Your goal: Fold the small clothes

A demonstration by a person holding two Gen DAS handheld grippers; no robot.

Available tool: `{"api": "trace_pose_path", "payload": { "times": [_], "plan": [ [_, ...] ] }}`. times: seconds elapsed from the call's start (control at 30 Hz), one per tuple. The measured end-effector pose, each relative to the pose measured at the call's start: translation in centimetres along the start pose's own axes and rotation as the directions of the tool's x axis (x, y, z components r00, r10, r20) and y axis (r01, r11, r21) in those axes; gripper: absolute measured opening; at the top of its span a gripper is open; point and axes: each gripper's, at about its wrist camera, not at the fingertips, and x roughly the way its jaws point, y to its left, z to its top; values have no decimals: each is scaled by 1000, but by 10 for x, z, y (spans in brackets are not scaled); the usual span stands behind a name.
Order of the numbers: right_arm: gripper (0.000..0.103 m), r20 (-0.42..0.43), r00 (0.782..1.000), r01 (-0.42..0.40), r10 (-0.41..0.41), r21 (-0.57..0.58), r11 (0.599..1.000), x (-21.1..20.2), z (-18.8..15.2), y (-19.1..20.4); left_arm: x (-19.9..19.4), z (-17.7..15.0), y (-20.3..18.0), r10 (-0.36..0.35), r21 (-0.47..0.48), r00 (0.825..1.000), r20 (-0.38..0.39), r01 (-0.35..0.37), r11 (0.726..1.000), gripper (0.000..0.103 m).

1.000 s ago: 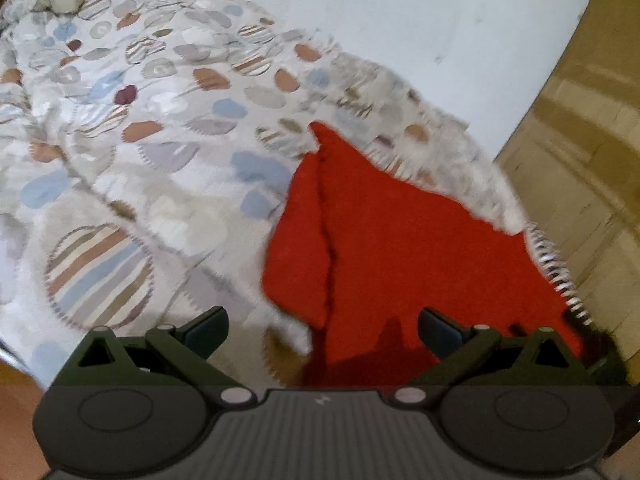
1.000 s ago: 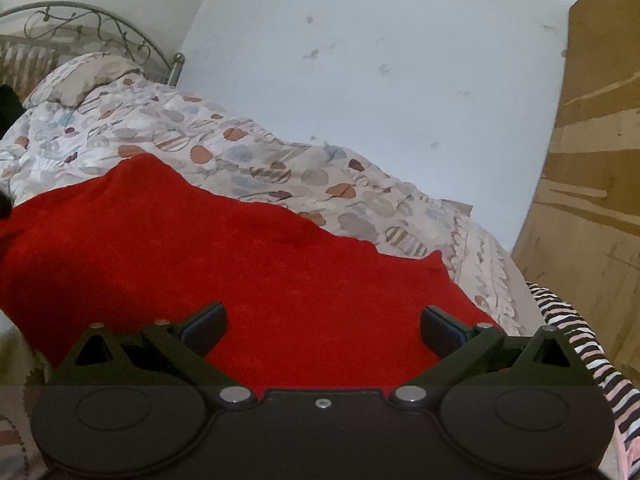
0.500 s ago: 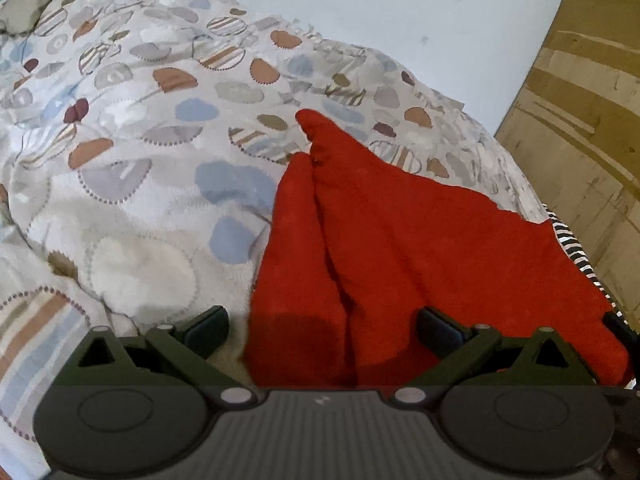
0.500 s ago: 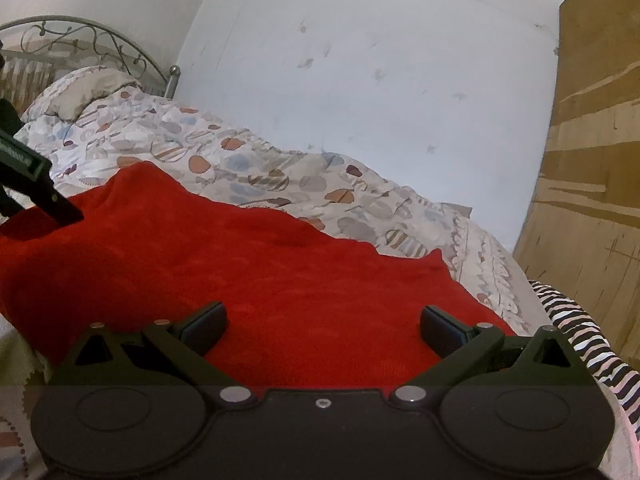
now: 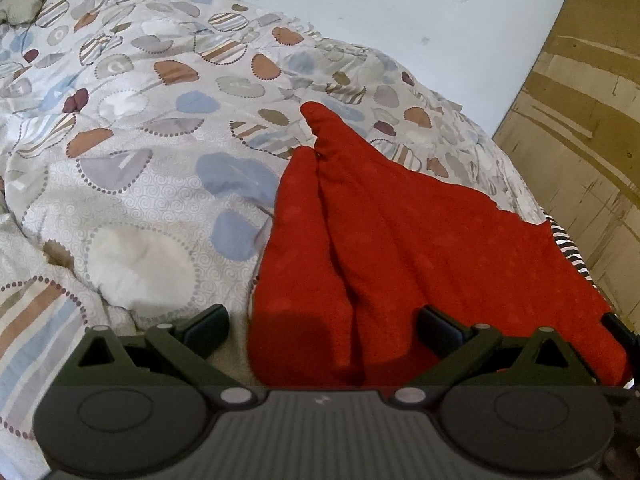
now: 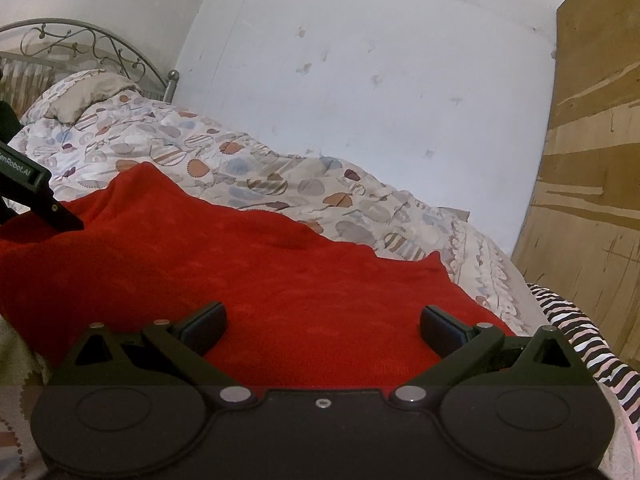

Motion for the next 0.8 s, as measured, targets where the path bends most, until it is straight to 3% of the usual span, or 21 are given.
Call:
{"api": "trace_pose_path", "payload": {
  "times": [0.57, 0.67, 0.8],
  "plan": [
    [102, 13, 1000, 10, -10, -7, 1000, 0, 0, 0, 2, 0, -5, 30, 23, 1000, -4, -30, 999, 103],
    [102, 13, 1000, 9, -9, -6, 1000, 0, 0, 0, -5, -3, -7, 46, 19, 997, 57, -47, 999, 91],
    [102, 13, 1000, 9, -9, -6, 1000, 0, 0, 1, -10, -7, -19, 70, 133, 989, 129, -87, 987, 90]
  ]
}}
